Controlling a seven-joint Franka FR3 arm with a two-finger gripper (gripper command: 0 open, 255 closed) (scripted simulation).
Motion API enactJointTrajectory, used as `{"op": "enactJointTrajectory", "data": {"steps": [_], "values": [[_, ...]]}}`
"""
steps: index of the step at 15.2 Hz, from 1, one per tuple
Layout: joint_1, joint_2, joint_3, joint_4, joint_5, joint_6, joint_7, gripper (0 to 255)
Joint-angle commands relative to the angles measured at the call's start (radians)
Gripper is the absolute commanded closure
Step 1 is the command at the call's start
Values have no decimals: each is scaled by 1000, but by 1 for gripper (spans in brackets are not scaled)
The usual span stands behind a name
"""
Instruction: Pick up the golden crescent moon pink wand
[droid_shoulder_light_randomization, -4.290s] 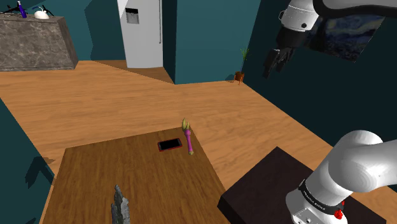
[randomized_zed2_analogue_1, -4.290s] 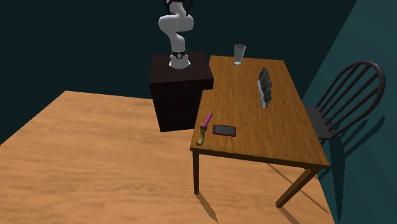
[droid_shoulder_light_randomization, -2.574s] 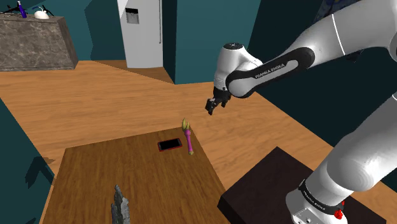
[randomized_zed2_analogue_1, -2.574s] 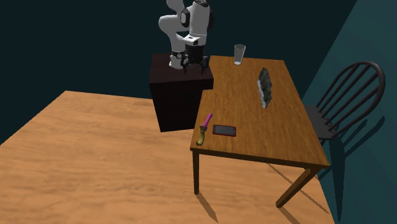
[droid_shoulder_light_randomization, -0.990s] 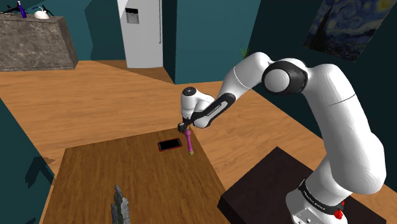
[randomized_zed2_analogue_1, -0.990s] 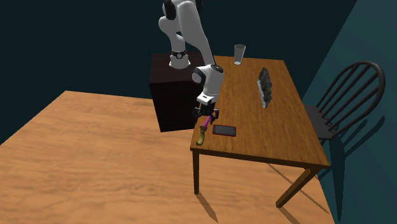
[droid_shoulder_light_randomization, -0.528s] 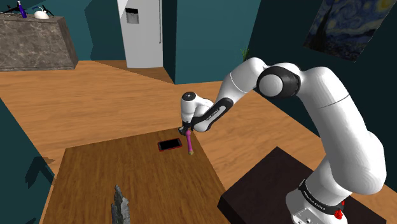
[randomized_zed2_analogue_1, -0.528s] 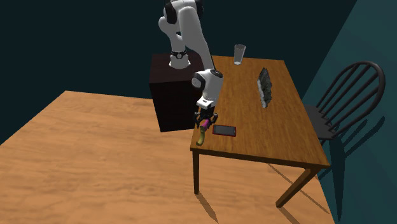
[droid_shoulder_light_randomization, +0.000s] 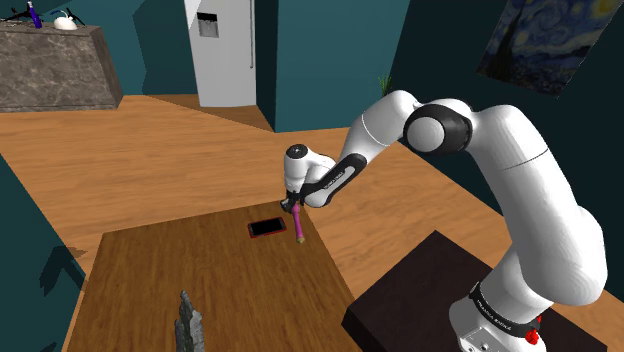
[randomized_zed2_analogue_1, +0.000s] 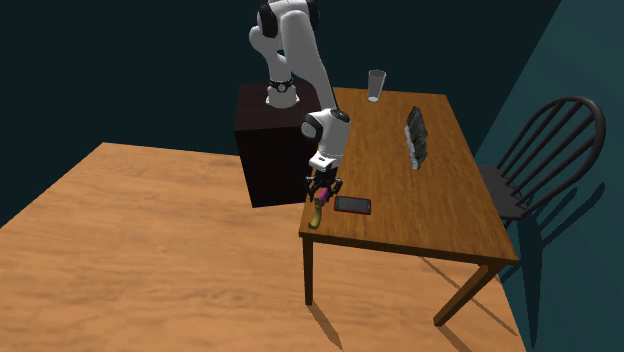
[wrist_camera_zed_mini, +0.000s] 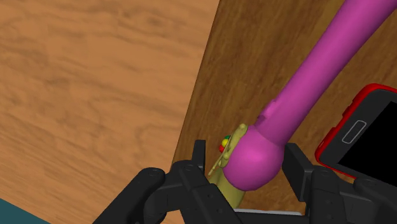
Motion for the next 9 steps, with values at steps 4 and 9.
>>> {"op": "enactJointTrajectory", "data": {"steps": [4,9], "values": [[-6,-34,9,-18,7,-18,-10,255],[-17,-91,25,-43,22,-50,-30,255]]}}
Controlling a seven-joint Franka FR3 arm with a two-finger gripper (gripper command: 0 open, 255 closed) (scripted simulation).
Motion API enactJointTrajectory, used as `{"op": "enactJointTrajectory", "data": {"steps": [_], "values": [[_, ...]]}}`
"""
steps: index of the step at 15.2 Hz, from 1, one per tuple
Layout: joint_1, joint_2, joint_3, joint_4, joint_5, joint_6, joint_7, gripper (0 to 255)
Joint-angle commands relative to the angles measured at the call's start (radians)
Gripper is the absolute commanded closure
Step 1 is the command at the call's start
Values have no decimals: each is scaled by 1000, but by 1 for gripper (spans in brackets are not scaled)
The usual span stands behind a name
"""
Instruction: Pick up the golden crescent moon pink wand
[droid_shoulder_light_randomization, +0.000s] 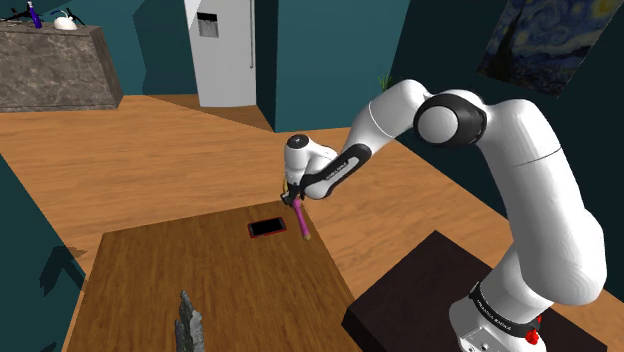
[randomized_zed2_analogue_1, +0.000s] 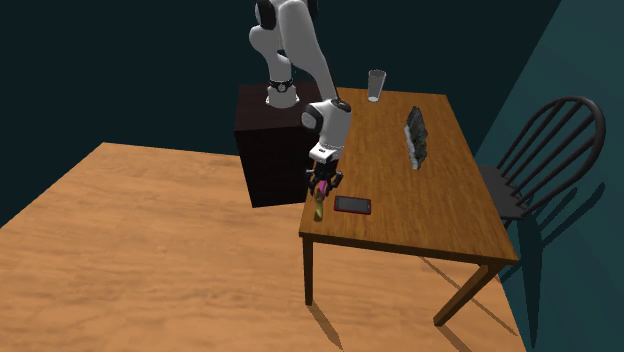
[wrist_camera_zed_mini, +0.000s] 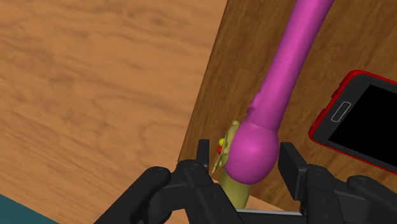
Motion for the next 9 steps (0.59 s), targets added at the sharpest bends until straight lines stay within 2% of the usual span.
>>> {"op": "enactJointTrajectory", "data": {"steps": [1,9], "values": [[-5,-22,6,-10,6,-13,-8,255],[-18,-88,27,-32,28,-56,-35,255]]}}
